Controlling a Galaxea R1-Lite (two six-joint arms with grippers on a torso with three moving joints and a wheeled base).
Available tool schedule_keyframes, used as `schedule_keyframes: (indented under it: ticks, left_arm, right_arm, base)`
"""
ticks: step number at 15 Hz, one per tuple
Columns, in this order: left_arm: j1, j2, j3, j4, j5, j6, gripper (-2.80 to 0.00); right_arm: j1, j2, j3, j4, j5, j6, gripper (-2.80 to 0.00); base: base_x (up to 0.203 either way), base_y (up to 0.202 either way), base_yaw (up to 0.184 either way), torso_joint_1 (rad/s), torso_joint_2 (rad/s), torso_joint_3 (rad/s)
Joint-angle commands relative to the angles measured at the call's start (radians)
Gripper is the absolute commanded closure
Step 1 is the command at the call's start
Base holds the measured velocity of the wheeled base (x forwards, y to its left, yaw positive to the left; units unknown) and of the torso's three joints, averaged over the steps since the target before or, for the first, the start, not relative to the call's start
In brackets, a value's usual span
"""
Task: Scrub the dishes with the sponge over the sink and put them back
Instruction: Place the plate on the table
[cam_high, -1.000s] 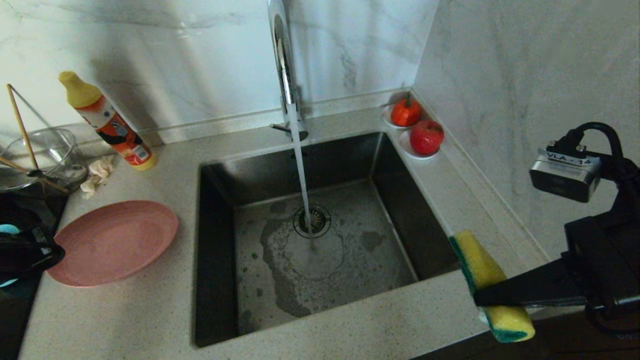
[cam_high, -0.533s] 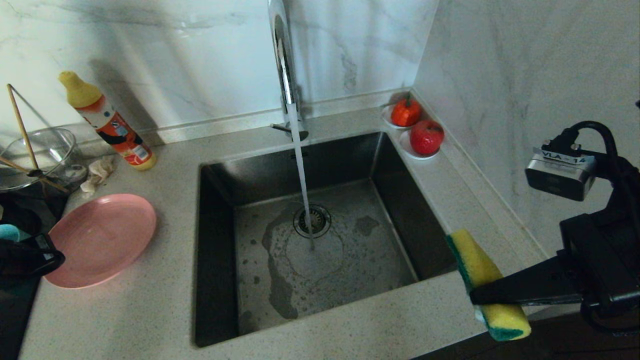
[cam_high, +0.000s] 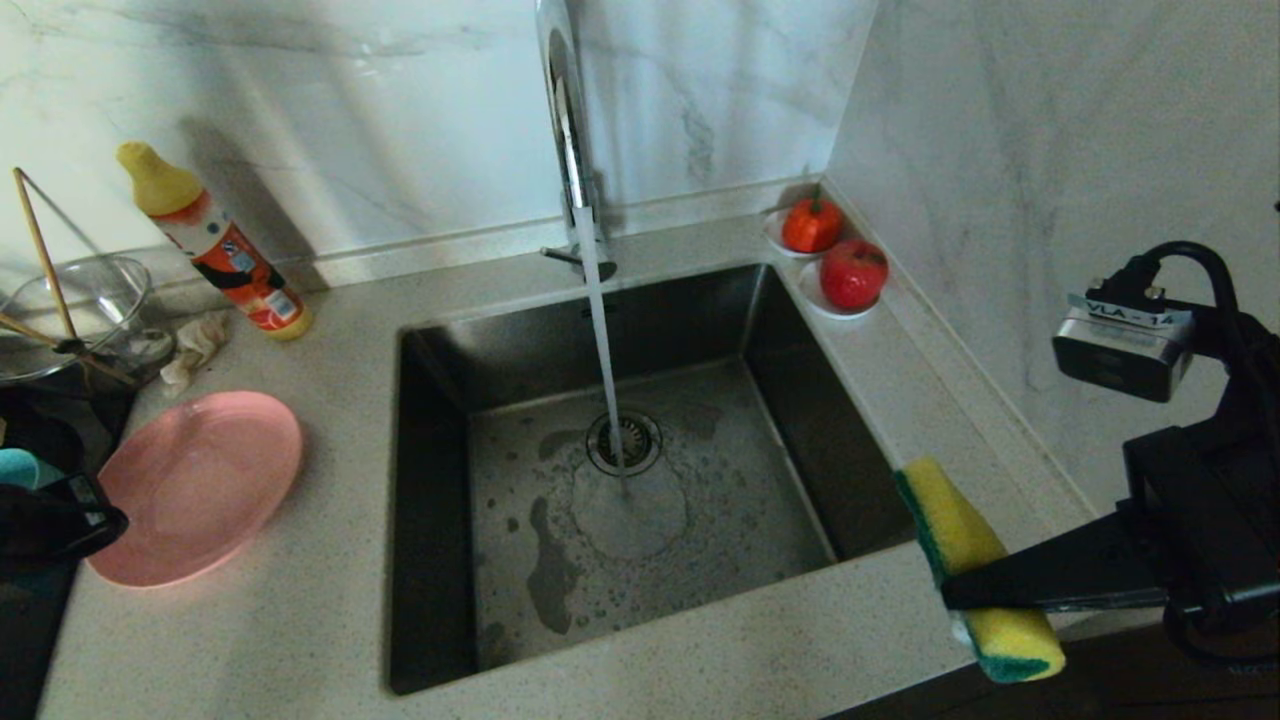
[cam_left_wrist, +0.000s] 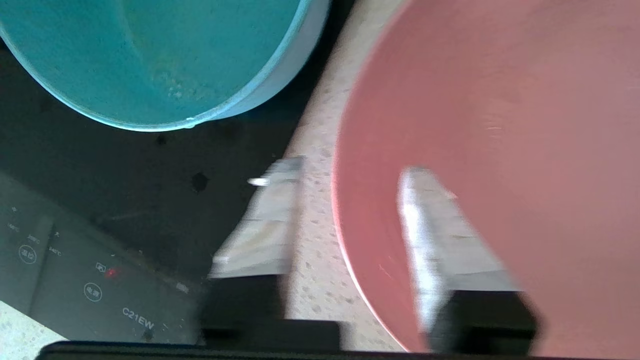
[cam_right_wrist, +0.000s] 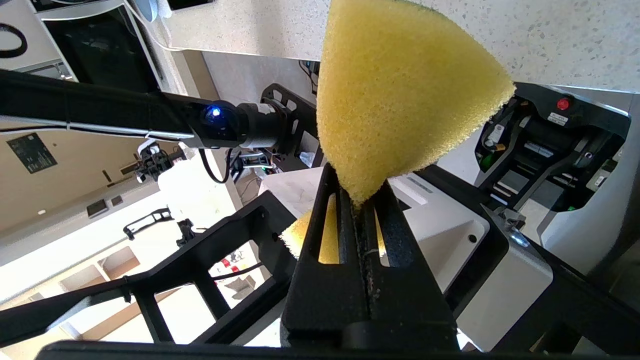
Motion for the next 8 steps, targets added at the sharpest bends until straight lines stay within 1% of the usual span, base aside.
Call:
schedule_keyframes:
  ticks: [1,4,5,6,8]
  left_arm:
    - [0.0,-0.069,-0.003,0.0,-0.023,-0.003,-2.8]
    - [-0.004,-0.193,-0.014,0.015,-0.089,-0.001,-2.8]
    - [-0.023,-0.241,-0.019,0.026,-0.11,0.014,-2.8]
    - [-0.069,-0.276,-0.032,0.048,-0.124,0.033,-2.8]
    - [-0.156,-0.314,-0.083,0.099,-0.149,0.049,-2.8]
  right_arm:
    - [0.001,-0.002,0.005,0.004,0.003,0.003,0.0]
    - [0.002,-0.004,0.003,0.004,0.005,0.003,0.0]
    - [0.001,-0.004,0.003,0.004,0.004,0.003,0.0]
    - [0.001,-0.006,0.003,0.005,0.003,0.005,0.0]
    - [0.001,-0.013,0.0,0.008,0.002,0.009,0.0]
  base:
    - [0.0,0.0,0.0,0.0,0.0,0.0]
    - [0.0,0.0,0.0,0.0,0.0,0.0]
    - [0.0,0.0,0.0,0.0,0.0,0.0]
    - [0.0,0.0,0.0,0.0,0.0,0.0]
    - [0.0,0.0,0.0,0.0,0.0,0.0]
